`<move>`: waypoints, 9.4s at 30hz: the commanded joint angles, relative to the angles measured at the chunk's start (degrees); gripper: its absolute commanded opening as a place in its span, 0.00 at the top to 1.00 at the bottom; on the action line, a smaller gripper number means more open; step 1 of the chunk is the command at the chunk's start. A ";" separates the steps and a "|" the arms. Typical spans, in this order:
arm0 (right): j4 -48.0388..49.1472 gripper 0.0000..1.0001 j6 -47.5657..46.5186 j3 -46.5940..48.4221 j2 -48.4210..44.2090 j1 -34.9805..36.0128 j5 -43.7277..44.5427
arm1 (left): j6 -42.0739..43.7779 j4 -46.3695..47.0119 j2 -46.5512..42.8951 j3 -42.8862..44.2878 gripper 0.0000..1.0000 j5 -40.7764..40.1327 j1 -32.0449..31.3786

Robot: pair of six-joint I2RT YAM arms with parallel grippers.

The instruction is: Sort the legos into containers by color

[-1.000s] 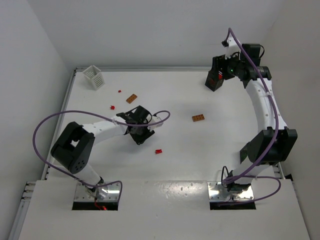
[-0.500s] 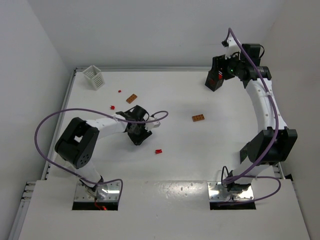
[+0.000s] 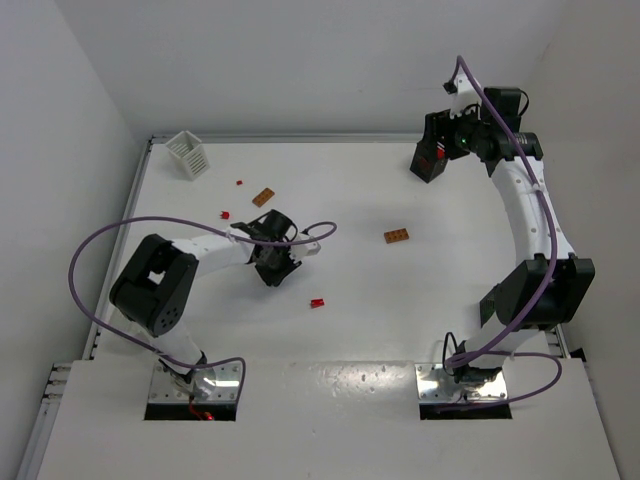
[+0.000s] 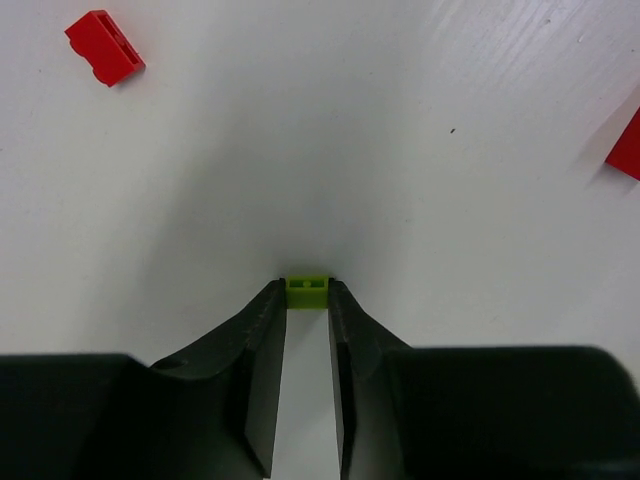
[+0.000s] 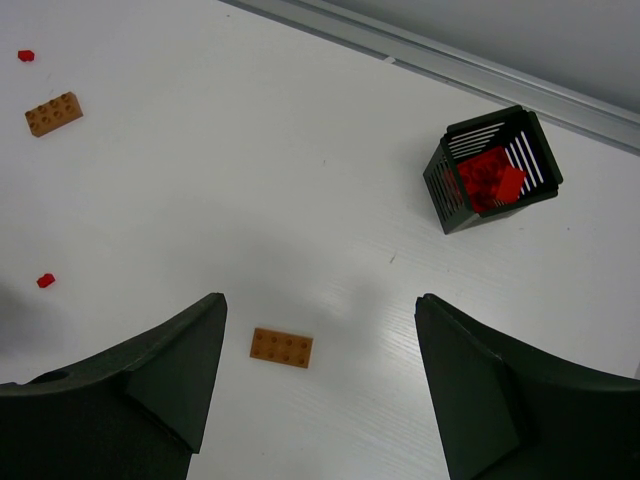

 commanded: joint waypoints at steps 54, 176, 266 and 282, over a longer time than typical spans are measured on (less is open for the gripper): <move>-0.43 0.23 -11.01 3.17 5.26 13.34 7.77 | -18.47 -1.61 38.09 78.91 0.56 3.09 45.07; -4.21 1.00 2.43 44.31 41.29 0.42 26.66 | -15.31 -5.12 -5.42 23.19 0.01 7.92 32.76; 2.27 0.37 30.18 -8.24 15.80 8.59 -47.58 | -17.23 13.32 -9.44 11.33 0.69 48.42 23.89; 31.12 0.37 60.62 -18.35 14.75 19.40 -63.60 | -19.88 20.28 -22.99 4.64 0.65 41.24 6.23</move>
